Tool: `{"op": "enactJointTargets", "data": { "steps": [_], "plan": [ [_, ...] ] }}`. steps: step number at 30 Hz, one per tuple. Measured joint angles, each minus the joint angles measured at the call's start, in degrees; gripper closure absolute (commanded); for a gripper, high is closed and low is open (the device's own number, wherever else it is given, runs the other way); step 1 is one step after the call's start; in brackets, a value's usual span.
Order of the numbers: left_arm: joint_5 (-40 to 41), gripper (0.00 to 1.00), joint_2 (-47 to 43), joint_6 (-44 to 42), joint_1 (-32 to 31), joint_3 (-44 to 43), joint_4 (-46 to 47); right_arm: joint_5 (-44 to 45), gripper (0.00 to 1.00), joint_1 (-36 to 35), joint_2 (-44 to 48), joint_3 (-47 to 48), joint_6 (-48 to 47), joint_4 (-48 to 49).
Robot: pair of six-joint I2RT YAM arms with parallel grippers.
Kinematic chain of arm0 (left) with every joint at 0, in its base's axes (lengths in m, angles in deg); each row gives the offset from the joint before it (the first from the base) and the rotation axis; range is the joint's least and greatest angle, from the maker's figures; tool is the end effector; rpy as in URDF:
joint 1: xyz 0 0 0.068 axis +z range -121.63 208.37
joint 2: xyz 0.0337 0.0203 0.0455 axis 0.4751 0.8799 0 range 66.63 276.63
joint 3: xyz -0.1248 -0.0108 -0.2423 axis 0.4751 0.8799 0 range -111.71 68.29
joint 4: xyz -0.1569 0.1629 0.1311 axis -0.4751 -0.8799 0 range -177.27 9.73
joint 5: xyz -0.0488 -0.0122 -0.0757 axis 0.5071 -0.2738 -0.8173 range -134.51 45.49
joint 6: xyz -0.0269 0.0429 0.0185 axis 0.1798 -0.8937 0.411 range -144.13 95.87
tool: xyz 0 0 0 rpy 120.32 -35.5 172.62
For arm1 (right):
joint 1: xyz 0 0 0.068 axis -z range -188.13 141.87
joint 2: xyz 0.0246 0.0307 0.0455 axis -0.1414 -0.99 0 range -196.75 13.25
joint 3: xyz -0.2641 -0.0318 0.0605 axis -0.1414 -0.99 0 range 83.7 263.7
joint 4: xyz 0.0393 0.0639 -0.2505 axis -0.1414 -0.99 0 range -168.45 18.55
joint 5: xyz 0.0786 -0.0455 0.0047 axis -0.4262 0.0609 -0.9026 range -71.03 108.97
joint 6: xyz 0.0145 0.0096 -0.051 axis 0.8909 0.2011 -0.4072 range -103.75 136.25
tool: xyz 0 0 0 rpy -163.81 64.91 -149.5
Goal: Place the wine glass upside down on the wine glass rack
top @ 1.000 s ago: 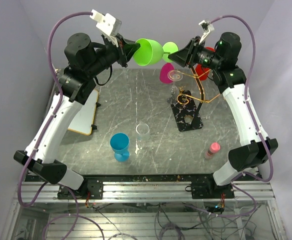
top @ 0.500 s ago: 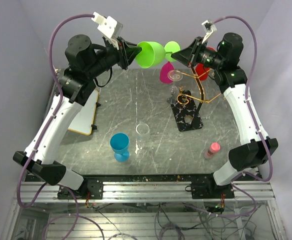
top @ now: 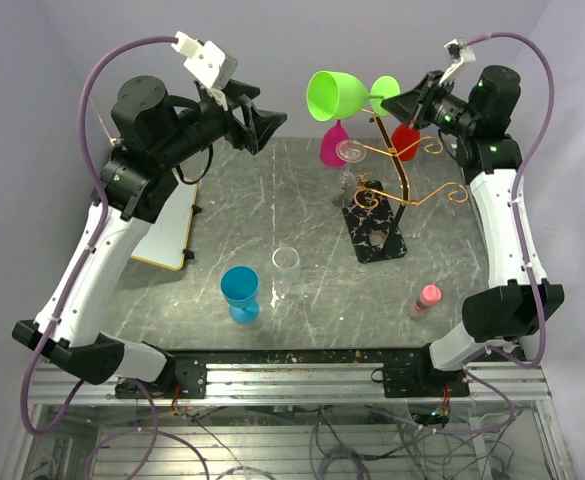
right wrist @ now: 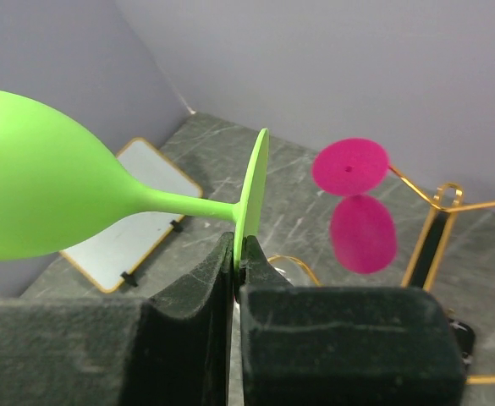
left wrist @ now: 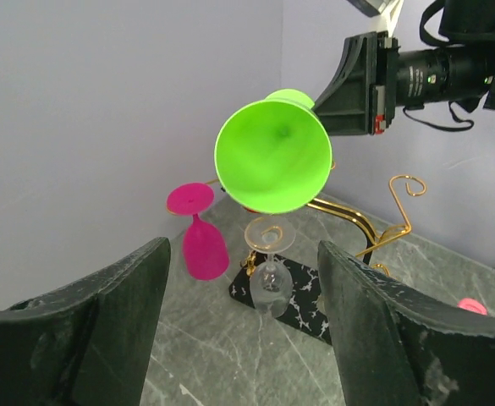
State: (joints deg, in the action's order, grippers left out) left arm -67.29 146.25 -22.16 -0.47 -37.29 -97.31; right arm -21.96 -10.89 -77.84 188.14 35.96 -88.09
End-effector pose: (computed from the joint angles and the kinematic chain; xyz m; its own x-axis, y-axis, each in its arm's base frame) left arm 0.2316 -0.1432 0.5508 0.1089 -0.0962 -0.9894 0.7840 0.6202 0.0260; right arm 0.3489 0.0401 0.4866 -0.2866 0.2412 -0.9272 -0.6300 0.6817 0.3720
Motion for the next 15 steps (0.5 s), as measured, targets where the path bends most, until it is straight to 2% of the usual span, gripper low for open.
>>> {"op": "enactJointTargets", "data": {
  "steps": [2, 5, 8, 15],
  "plan": [
    [0.02, 0.17, -1.05, -0.70, 0.31, 0.42, -1.09, 1.16, 1.00, 0.94, 0.48, 0.02, -1.18, -0.96],
    [0.07, 0.08, -2.54, -2.10, 0.76, 0.76, -3.48, 3.21, 1.00, 2.14, 1.05, 0.48, -3.04, -2.51],
    [0.55, 0.03, -3.72, -3.34, 1.29, 1.09, -5.95, 6.08, 1.00, 2.82, 1.18, 1.77, -5.57, -4.50],
    [3.04, 0.00, -6.19, -7.74, 2.32, 3.04, -14.16, 16.00, 1.00, 2.89, 2.36, 3.54, -15.54, -9.92]
  ]
}}
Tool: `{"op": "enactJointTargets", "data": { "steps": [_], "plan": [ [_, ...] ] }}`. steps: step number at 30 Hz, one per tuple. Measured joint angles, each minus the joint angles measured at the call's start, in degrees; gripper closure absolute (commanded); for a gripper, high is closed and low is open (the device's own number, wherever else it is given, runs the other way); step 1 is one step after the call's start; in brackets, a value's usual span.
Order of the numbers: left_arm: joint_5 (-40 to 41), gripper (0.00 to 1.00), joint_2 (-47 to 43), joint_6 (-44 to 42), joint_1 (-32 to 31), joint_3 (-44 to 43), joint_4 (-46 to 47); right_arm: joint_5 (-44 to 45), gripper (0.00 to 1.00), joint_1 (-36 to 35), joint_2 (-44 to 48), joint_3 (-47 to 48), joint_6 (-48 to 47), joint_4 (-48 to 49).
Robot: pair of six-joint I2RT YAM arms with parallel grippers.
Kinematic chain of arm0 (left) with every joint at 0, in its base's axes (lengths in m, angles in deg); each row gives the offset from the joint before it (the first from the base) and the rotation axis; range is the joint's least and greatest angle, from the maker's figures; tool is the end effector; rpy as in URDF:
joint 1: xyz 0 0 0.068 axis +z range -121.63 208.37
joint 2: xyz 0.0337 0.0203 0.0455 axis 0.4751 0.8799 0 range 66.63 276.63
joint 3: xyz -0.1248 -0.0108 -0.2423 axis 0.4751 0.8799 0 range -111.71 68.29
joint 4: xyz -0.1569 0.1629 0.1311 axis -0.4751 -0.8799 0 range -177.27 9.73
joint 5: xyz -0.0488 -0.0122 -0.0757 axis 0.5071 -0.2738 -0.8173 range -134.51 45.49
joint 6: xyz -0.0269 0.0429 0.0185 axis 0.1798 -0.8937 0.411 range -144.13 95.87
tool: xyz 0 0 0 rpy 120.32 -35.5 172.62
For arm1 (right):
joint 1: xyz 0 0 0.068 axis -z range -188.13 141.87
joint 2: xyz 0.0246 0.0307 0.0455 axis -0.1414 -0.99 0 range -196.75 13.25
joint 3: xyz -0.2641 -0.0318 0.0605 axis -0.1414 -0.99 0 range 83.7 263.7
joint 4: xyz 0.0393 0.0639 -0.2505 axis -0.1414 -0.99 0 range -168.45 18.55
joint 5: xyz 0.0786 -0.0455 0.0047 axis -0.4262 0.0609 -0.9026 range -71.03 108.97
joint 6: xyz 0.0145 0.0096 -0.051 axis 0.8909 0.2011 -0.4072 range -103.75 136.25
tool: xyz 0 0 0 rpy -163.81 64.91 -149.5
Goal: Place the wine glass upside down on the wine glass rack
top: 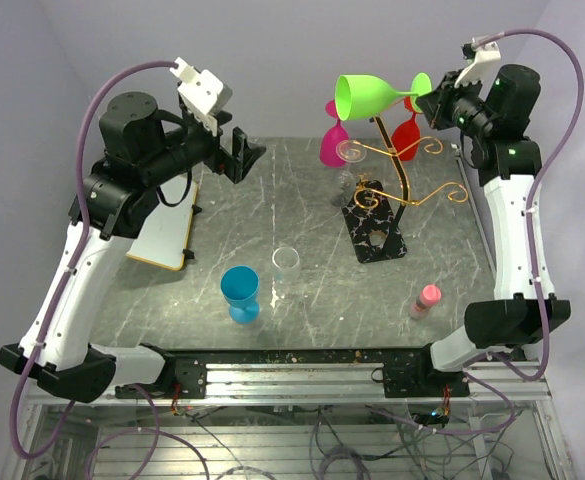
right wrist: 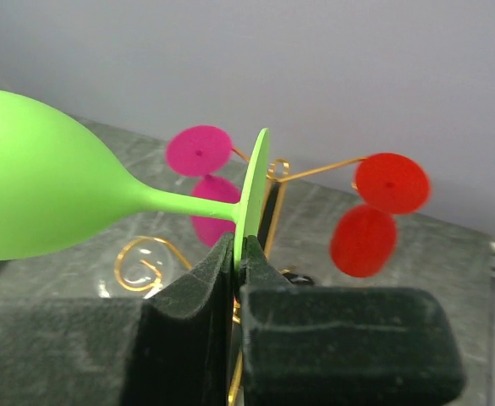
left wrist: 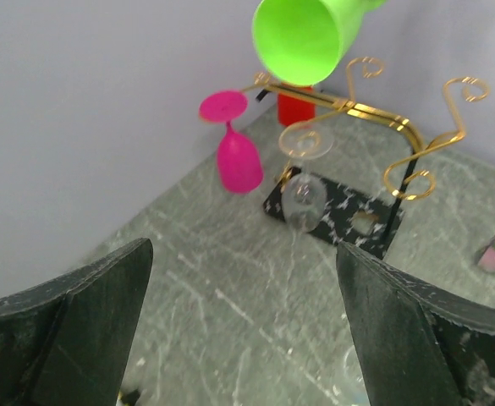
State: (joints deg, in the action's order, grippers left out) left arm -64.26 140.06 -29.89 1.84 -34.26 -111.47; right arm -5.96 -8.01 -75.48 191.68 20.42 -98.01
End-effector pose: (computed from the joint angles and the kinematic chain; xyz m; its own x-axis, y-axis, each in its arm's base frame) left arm 0.2066 -0.1166 0.5342 0.0402 0.0855 -0.9955 0.7222 0.6861 0.0881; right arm 0.3312 0.0142 0.5014 -0.1572 0.0662 -0.9853 -0.4059 0.9052 0.1256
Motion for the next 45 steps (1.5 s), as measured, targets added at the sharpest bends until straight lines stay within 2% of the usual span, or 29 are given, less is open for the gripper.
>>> {"op": "enactJointTargets", "data": {
  "steps": [10, 17, 30, 45],
  "plan": [
    [7.85, 0.00, -6.51, -5.68, 4.39, 6.71, -8.17, 11.17, 1.00, 0.00, 5.42, 0.02, -12.24, -5.53],
    [10.10, 0.00, -9.46, -6.45, 6.82, 6.88, -9.42, 16.87, 1.00, 0.02, 9.20, 0.02, -17.53, -6.62],
    [10.58, 0.01, -7.10, -6.32, 8.76, 9.03, -13.27, 26.36, 1.00, 0.02, 8.85, 0.68, -26.71, -8.44],
    [10.01, 0.01, -6.40, -7.37, 8.92, 14.49, -10.47, 39.65, 1.00, -0.52, 6.86, 0.63, -39.01, -8.17]
  ]
}}
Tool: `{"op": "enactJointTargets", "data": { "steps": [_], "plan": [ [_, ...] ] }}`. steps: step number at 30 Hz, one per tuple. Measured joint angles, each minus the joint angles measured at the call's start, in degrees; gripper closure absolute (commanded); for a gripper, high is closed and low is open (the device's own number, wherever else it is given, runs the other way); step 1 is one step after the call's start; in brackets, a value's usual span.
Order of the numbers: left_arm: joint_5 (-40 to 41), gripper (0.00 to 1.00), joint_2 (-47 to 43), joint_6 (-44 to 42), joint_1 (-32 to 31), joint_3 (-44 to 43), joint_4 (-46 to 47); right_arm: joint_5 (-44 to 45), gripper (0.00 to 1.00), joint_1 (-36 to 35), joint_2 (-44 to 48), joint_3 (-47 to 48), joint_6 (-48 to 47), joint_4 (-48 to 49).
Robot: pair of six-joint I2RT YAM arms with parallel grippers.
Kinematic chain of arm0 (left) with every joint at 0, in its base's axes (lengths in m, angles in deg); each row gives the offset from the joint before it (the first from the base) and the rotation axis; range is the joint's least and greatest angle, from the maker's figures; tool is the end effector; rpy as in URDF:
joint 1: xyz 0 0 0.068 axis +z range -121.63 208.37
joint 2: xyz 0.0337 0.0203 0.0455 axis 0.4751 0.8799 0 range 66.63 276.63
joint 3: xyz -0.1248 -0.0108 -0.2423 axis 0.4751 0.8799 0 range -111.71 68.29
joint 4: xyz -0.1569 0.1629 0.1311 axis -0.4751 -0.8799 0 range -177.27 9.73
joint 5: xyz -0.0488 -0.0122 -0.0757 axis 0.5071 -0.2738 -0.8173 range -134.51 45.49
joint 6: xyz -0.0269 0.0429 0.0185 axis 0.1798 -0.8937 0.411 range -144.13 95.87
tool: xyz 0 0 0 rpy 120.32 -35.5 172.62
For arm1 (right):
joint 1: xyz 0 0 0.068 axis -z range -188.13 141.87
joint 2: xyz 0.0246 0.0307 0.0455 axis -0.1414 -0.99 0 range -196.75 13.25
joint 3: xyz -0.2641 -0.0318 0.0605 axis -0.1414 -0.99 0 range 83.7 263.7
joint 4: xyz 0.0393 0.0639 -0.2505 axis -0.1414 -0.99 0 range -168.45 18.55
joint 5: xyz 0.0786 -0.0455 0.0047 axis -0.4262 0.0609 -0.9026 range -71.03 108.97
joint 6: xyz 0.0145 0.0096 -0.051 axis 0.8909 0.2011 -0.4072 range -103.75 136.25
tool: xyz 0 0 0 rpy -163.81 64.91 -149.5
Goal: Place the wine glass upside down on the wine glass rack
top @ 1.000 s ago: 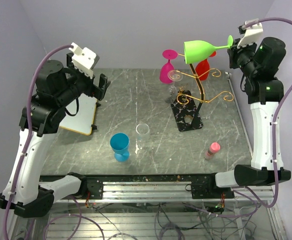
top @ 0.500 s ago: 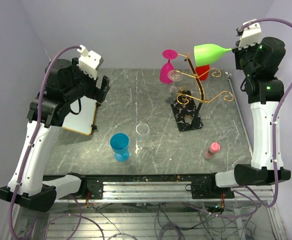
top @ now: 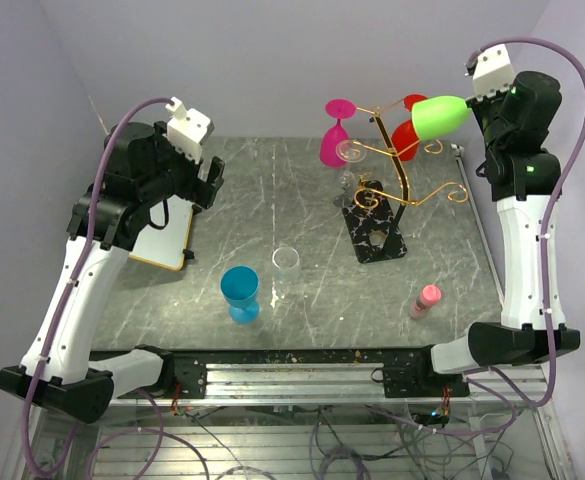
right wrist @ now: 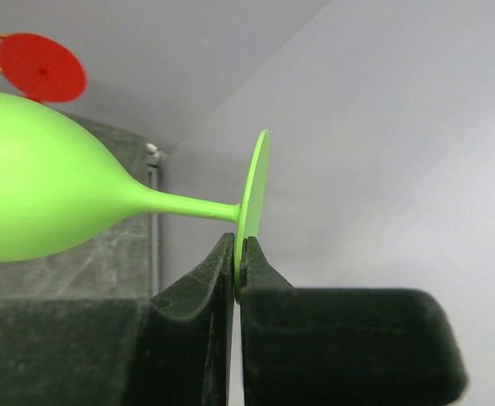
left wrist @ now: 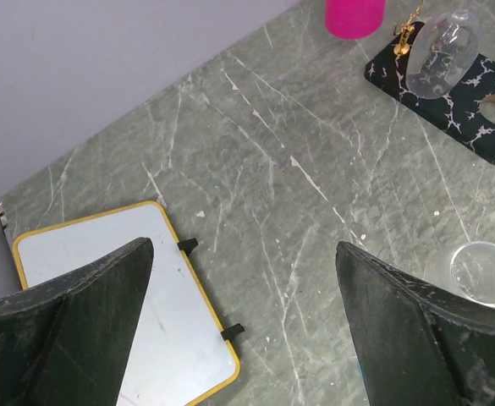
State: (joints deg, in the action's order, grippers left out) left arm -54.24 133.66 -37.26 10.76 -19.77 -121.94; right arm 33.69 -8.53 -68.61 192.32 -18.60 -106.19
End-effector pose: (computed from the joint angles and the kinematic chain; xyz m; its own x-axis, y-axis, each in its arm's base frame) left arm 0.2137 -0.0741 0.4619 -0.2253 0.3064 -0.9249 0.5135 0.8440 0.1545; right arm 0.2819 -0.0072 0.5237 -0.2539 -0.5545 -0.7925 0.1215 0.7946 -0.5949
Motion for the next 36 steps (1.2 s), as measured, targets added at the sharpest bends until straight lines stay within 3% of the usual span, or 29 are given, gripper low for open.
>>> {"op": "enactJointTargets", "data": {
  "steps": [8, 18, 36],
  "plan": [
    [-2.49, 0.01, 0.17, -0.37, 2.12, -0.07, 0.52, 14.32, 1.00, -1.97, -1.60, -2.21, -11.56, 6.29],
    [-5.25, 0.01, 0.55, -0.31, 3.54, 0.24, 1.73, 26.97, 1.00, -2.08, -0.61, -19.04, -27.32, 15.30],
    [-7.26, 0.01, -1.44, -0.33, 4.09, 3.37, 2.86, 14.80, 1.00, -6.05, -0.70, -20.98, -29.35, 9.33]
  ]
}}
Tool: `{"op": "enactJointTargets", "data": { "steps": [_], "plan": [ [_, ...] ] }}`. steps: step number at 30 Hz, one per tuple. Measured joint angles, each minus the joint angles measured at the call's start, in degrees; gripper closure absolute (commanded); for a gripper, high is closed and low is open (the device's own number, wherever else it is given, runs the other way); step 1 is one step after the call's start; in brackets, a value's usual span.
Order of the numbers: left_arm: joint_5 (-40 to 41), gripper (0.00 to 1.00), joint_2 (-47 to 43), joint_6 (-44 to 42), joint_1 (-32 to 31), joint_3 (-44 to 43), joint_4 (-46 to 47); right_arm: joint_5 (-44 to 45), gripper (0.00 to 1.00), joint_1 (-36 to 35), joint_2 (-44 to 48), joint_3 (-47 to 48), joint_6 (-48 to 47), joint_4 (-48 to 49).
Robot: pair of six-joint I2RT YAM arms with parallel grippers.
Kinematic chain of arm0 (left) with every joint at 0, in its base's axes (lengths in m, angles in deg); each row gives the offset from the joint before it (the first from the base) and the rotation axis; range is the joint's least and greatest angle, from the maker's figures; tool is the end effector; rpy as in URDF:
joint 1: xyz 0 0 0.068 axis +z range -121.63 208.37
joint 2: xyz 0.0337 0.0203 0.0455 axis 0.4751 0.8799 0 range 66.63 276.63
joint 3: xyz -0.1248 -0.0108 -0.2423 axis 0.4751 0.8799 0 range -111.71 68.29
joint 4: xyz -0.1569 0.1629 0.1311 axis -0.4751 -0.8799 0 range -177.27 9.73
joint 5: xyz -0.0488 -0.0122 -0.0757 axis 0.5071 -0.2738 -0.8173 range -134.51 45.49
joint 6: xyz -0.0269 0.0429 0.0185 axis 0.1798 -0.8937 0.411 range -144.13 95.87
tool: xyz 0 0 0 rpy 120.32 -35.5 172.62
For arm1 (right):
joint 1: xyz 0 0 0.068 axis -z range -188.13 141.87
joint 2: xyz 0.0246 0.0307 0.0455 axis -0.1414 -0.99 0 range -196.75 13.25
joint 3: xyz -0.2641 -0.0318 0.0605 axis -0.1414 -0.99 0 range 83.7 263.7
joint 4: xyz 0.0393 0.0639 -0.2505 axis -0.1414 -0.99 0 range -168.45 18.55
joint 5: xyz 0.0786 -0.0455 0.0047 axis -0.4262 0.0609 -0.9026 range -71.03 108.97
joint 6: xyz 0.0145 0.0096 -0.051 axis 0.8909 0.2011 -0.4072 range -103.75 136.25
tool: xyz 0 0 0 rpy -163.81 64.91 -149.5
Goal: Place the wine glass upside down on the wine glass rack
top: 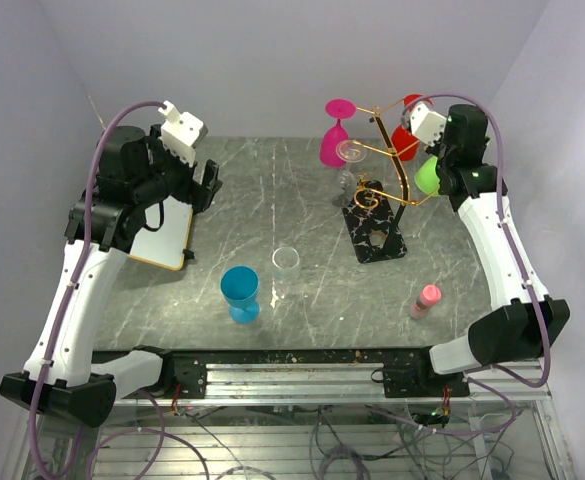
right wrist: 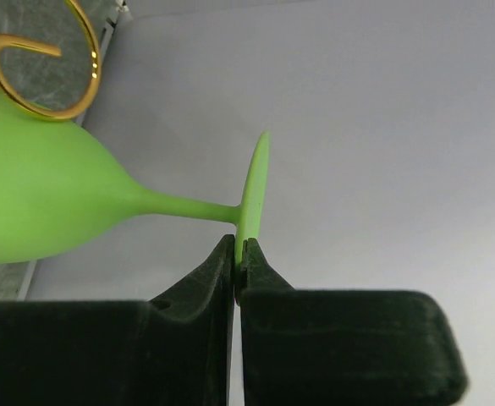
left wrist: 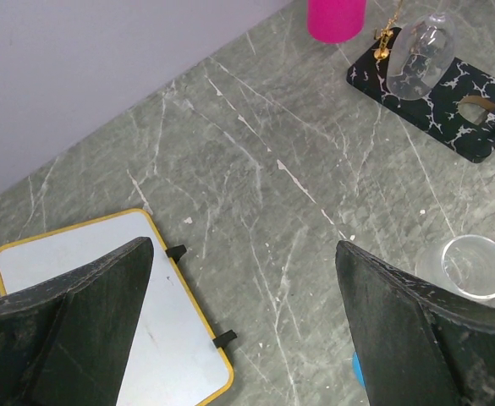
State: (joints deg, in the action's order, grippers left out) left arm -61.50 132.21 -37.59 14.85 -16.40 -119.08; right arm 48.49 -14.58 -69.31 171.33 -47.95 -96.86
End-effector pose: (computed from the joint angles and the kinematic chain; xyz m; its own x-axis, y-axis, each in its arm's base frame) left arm 0.2157 -0.0626 0.4543 -0.2045 0.2781 -0.9385 0.5539 0.8234 0.1233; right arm 0.3230 0.0188 0.4202 -0.4757 -0.8422 -0.2538 -0.1539 0.3638 -0.9187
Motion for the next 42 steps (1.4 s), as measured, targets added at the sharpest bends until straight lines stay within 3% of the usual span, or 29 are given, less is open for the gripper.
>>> {"op": "enactJointTargets", "data": {
  "steps": [20, 42],
  "plan": [
    [-1.53, 0.01, -0.74, -0.07, 1.46, 0.79, 0.11, -5.75, 1.00, -7.17, -5.77, 3.15, -1.07, -4.87],
    [-2.82, 0.01, -1.18, -0.02, 2.60, 1.20, 0.44, -1.60, 1.00, -7.43, -12.96, 7.30, -2.36, -1.38]
  ]
}}
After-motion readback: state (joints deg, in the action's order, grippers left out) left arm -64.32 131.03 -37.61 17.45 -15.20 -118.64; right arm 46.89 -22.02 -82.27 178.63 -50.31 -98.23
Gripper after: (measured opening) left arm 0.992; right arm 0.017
